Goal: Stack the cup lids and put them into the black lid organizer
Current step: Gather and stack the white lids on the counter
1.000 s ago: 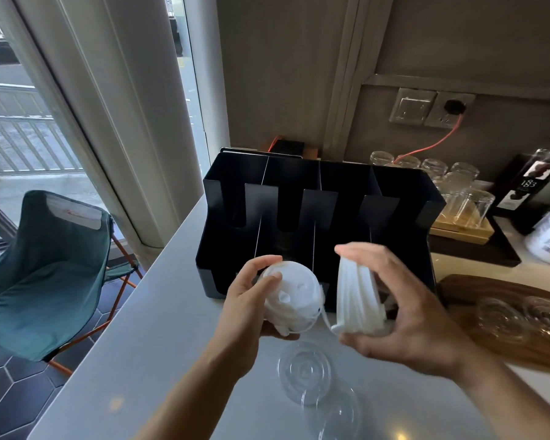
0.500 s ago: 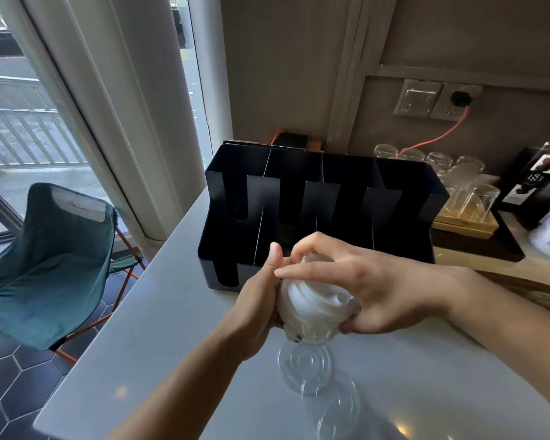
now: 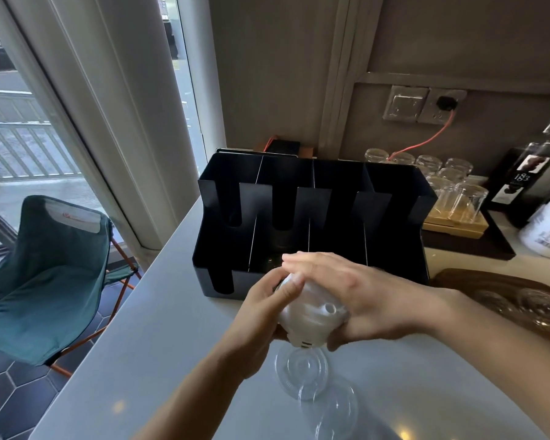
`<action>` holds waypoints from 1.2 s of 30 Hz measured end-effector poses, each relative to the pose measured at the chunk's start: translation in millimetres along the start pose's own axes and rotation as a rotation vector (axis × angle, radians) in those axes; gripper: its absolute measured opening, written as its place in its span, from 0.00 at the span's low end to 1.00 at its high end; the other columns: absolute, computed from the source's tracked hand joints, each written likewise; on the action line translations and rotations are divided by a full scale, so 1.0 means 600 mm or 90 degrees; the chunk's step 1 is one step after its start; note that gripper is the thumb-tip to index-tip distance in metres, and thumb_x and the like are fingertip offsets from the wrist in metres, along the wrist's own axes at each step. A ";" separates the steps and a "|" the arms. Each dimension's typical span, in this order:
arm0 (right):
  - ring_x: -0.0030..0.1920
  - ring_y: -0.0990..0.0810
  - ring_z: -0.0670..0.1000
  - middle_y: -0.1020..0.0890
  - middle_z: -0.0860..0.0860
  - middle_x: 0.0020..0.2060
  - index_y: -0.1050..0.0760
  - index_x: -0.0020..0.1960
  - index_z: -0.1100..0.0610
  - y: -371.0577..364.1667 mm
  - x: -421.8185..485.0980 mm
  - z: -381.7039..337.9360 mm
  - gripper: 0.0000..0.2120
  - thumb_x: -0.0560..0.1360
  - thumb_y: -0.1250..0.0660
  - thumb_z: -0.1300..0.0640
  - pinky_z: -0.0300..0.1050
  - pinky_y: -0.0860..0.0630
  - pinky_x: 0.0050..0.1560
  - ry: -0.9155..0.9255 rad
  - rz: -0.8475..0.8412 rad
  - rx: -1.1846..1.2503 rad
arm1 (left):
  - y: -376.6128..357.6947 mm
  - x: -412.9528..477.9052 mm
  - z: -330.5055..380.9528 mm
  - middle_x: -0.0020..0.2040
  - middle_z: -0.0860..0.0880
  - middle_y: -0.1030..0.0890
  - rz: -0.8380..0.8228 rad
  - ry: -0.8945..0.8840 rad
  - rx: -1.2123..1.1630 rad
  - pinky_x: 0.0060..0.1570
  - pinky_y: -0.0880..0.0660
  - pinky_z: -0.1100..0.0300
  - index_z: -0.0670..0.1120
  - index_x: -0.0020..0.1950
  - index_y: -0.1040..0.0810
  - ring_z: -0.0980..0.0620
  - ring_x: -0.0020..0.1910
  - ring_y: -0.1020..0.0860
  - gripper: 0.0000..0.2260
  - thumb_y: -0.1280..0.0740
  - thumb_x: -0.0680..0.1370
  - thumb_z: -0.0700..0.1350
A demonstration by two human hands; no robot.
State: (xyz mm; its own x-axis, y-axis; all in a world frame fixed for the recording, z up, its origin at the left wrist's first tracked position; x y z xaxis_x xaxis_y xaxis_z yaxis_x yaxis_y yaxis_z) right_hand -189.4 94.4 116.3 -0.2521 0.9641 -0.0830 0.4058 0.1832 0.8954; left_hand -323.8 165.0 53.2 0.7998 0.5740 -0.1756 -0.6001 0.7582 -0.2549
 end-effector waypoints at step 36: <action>0.59 0.19 0.41 0.21 0.41 0.65 0.41 0.78 0.44 -0.026 -0.057 0.045 0.45 0.66 0.29 0.33 0.44 0.20 0.57 -0.275 0.289 0.554 | -0.006 0.008 -0.005 0.60 0.38 0.16 0.097 -0.041 -0.104 0.38 0.18 0.49 0.53 0.65 0.18 0.35 0.52 0.16 0.27 0.29 0.66 0.44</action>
State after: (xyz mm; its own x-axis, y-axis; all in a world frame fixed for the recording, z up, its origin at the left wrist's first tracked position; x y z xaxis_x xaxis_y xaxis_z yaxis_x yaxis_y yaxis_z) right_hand -163.3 64.0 93.6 0.3431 0.9315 -0.1207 0.9129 -0.3005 0.2761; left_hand -317.9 163.7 50.4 0.6945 0.7005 -0.1641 -0.6996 0.6044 -0.3811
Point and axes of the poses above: each hand's wrist, its own x-axis towards the middle knuckle, its own y-axis out of the back of the hand, z = x × y, the point moved 4 cm from there along x, towards the middle knuckle
